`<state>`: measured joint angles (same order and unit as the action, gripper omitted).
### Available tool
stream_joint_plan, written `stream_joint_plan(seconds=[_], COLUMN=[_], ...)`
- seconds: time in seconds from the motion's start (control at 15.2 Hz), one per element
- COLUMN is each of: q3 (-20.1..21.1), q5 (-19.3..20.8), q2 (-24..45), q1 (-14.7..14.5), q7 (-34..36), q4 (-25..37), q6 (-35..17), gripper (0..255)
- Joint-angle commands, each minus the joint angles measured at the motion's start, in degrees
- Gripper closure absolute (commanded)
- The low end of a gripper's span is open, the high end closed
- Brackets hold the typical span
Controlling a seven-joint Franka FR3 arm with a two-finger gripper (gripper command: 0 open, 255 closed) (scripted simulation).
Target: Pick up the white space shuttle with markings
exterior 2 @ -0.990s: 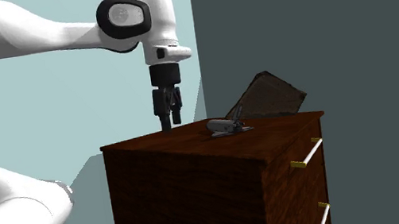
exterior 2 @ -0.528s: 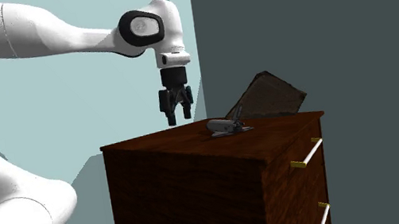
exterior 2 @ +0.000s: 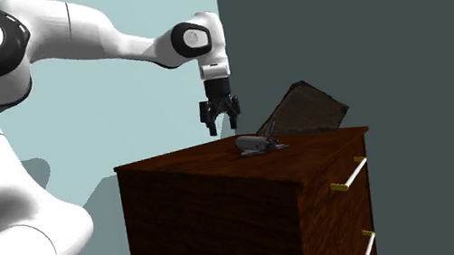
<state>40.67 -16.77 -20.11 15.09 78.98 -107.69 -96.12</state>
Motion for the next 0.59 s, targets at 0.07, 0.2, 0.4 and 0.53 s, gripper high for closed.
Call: stream_joint_plan(seconds=[0.07, 0.2, 0.4, 0.53], q3=[6.2, 10.3, 14.2, 13.4], q5=[4.7, 9.9, 20.4, 21.3], q2=[8.3, 15.0, 26.9, 28.0], q1=[2.8, 3.9, 1.6, 0.4], q7=[11.7, 20.0, 33.1, 34.4], q4=[6.9, 12.1, 21.0, 21.2], q6=[-1.3, -1.7, -0.5, -1.0], gripper=[0, 0, 0, 0])
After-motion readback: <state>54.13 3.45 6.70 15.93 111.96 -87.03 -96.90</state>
